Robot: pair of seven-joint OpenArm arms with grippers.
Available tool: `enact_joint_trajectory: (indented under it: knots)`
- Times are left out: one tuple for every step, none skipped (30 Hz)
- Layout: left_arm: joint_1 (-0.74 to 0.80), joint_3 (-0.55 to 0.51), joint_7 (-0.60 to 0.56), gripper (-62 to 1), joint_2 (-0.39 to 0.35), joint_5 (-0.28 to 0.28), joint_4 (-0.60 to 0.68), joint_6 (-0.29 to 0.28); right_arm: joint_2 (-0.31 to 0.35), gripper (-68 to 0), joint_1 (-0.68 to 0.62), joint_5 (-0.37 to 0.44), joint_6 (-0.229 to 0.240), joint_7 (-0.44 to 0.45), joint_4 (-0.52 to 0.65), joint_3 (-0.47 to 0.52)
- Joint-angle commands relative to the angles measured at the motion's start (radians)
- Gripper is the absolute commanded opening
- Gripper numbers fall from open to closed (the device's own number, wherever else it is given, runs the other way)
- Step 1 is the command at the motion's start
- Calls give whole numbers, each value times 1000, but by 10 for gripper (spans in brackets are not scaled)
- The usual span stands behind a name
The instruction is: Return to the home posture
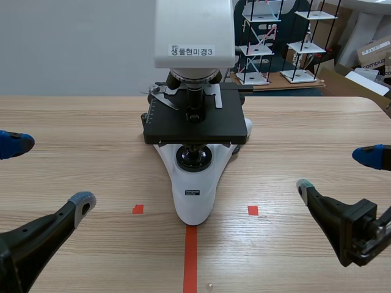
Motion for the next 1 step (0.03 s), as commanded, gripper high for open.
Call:
enact_joint_trajectory:
  knots:
    - [3, 1, -18, 14, 3, -11, 6, 6, 11, -80, -2, 8, 0, 12, 16, 8]
